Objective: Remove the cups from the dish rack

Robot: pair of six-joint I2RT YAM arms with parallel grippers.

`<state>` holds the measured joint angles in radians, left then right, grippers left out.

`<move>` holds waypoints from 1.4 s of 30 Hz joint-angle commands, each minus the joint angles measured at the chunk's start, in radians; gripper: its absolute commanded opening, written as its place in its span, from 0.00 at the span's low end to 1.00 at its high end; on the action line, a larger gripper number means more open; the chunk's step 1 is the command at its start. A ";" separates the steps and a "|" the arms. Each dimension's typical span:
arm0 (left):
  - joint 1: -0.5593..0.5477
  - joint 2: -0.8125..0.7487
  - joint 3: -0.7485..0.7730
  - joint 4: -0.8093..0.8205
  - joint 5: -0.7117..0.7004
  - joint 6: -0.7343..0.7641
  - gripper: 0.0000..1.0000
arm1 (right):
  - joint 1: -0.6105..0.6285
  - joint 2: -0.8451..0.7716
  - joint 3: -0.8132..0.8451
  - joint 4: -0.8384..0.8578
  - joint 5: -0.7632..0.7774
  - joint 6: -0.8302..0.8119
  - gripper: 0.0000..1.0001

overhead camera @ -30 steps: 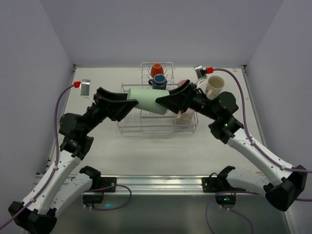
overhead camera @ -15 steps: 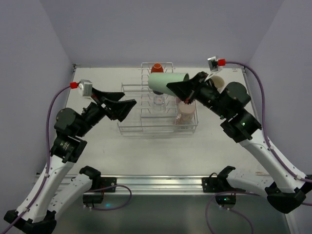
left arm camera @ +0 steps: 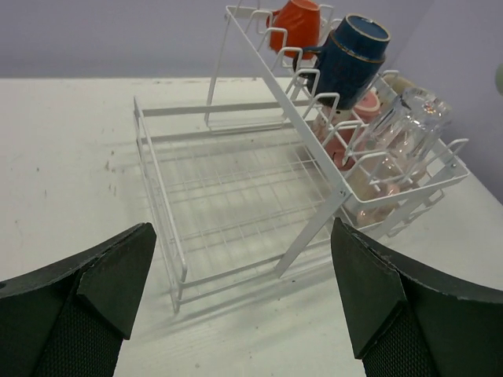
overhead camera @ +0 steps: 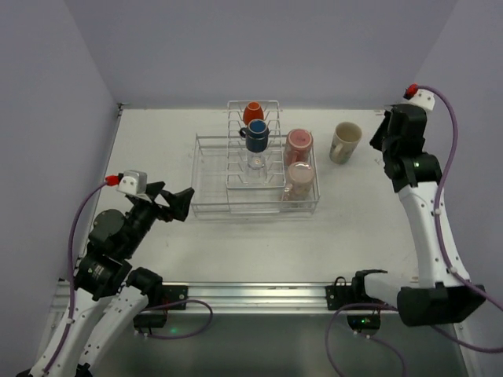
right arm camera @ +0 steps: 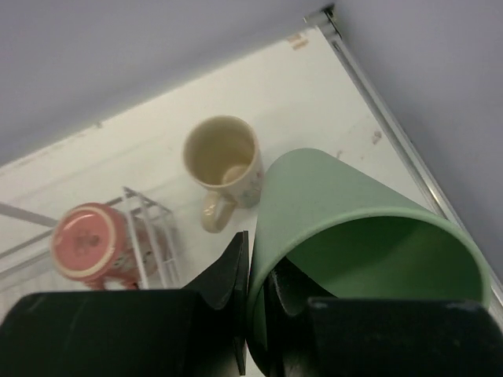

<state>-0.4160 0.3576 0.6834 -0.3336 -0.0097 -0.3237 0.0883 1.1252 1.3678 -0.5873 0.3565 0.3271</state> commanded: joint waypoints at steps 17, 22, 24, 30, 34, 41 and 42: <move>-0.101 -0.071 -0.013 -0.038 -0.069 0.054 1.00 | -0.140 0.585 0.022 0.015 -0.122 -0.074 0.01; -0.104 -0.068 -0.012 -0.039 -0.070 0.052 1.00 | -0.144 0.617 0.007 0.023 -0.120 -0.079 0.05; -0.104 -0.069 -0.012 -0.041 -0.072 0.052 1.00 | -0.144 0.627 0.007 0.021 -0.123 -0.079 0.08; -0.104 -0.074 -0.010 -0.045 -0.078 0.052 1.00 | -0.145 0.644 0.011 0.020 -0.125 -0.079 0.22; -0.104 -0.074 -0.010 -0.045 -0.076 0.051 1.00 | -0.147 0.631 0.014 0.009 -0.114 -0.079 0.29; -0.104 -0.065 -0.010 -0.044 -0.073 0.052 1.00 | -0.137 0.452 0.002 0.001 -0.129 -0.045 0.67; -0.104 -0.062 -0.010 -0.044 -0.073 0.052 1.00 | -0.133 0.426 -0.015 0.004 -0.123 -0.034 0.71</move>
<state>-0.5140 0.2852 0.6712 -0.3698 -0.0826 -0.2943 -0.0525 1.7016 1.3636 -0.5877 0.2398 0.2787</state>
